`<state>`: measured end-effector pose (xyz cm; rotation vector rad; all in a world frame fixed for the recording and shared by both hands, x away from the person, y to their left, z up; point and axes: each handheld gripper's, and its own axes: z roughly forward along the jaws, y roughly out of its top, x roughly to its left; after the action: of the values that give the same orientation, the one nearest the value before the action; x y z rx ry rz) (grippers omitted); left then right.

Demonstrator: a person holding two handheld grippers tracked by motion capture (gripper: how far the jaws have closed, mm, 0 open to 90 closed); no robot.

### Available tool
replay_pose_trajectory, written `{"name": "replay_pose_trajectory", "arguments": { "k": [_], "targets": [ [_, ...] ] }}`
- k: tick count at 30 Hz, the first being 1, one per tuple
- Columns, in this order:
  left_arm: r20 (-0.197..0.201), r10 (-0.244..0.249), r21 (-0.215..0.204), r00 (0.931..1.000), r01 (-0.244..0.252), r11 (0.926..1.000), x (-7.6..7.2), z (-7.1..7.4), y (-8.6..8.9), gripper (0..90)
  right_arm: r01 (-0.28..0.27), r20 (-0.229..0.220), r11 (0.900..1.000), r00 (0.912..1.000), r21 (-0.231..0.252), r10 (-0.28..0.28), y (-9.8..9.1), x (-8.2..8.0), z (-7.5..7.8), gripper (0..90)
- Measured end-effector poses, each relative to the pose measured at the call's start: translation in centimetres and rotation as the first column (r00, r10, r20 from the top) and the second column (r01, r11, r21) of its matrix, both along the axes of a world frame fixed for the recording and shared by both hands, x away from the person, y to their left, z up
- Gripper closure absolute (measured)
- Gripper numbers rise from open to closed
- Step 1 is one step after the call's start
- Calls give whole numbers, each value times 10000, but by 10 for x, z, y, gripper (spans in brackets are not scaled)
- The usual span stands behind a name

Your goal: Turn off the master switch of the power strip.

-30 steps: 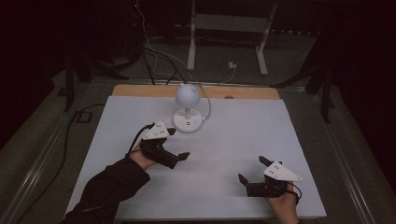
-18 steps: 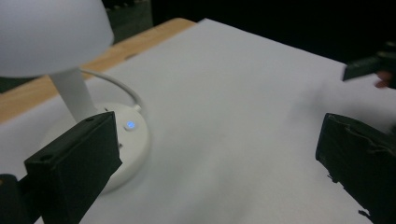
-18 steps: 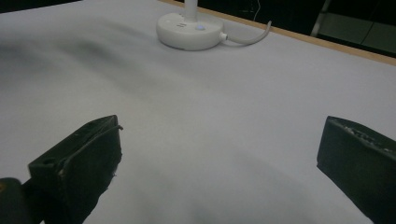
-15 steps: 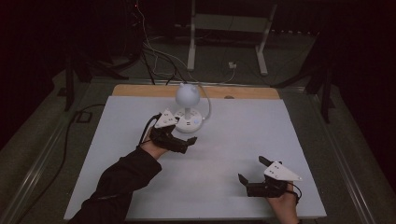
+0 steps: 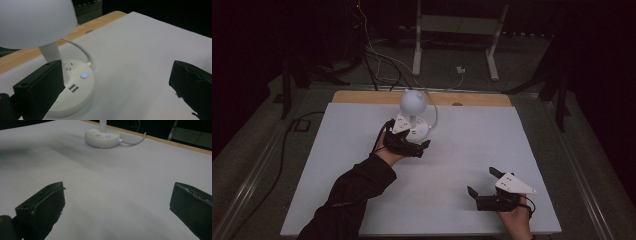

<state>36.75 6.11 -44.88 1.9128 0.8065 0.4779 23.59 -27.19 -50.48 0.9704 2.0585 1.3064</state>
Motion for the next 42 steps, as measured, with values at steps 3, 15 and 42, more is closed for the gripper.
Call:
{"name": "replay_pose_trajectory", "arguments": {
  "k": [3, 15, 42],
  "targets": [
    [-95, 79, 85, 9999, -79, 9999, 4, -3, -5, 4, -8, 10, 10000, 10000, 3, 8, 0, 0, 0, 0],
    [-183, 648, 246, 9977, -644, 9976, 19, -12, -18, 68, -66, 25, 9999, 10000, 100, 66, 0, -1, 1, 0],
    [91, 1514, 1071, 9884, -1515, 9826, 45, -31, -35, 759, -134, -24, 9996, 9999, 232, 135, -1, -1, 1, 0]
  ]
}}
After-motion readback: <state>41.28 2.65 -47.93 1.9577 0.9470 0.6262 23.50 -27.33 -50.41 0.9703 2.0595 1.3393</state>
